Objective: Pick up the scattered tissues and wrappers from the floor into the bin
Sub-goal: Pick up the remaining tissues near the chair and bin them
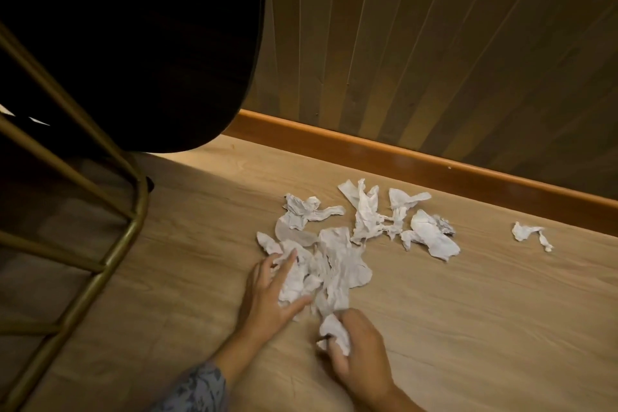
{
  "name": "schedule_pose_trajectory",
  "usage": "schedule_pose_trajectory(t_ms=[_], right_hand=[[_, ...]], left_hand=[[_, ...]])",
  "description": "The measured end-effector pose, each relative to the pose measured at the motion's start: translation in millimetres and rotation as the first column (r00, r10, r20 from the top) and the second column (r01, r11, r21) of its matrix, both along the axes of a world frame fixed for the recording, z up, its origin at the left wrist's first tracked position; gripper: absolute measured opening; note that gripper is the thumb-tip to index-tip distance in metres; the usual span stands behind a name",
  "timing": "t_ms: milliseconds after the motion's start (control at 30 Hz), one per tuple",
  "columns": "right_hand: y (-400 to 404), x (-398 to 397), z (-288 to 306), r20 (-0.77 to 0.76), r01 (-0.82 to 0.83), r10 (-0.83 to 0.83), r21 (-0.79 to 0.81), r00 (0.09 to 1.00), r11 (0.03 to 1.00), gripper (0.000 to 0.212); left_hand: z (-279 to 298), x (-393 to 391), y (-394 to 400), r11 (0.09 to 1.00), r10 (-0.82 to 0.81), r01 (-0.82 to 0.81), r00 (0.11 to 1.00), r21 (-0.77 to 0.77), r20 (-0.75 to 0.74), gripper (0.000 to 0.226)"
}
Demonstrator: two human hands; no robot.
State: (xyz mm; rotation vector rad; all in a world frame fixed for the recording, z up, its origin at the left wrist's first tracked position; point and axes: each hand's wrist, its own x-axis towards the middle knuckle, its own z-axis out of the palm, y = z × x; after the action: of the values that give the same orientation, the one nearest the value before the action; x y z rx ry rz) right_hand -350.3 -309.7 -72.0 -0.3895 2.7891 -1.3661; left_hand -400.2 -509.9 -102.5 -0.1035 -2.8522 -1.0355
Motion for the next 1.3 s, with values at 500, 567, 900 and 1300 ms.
schedule_pose_trajectory(t_ms=[500, 567, 900, 1300], right_hand=[[10, -119, 7, 0.015, 0.071, -0.082, 0.351, 0.997, 0.934, 0.052], [6, -100, -5, 0.022, -0.049, 0.044, 0.476, 0.999, 0.878, 0.055], [54, -25, -35, -0.211, -0.14, 0.172, 0.161, 0.962, 0.977, 0.024], [120, -139, 41, -0.115, 0.623, -0.646, -0.182, 0.755, 0.761, 0.03]], left_hand=[[61, -108, 1, 0.883, 0.36, -0.313, 0.93, 0.35, -0.075, 0.037], [54, -122, 11, 0.975, 0.171, -0.156, 0.982, 0.16, -0.085, 0.033], [1, -119, 27, 0.991, -0.052, 0.047, 0.998, 0.124, 0.034, 0.05], [65, -175, 83, 0.884, 0.308, -0.282, 0.951, 0.373, -0.013, 0.018]])
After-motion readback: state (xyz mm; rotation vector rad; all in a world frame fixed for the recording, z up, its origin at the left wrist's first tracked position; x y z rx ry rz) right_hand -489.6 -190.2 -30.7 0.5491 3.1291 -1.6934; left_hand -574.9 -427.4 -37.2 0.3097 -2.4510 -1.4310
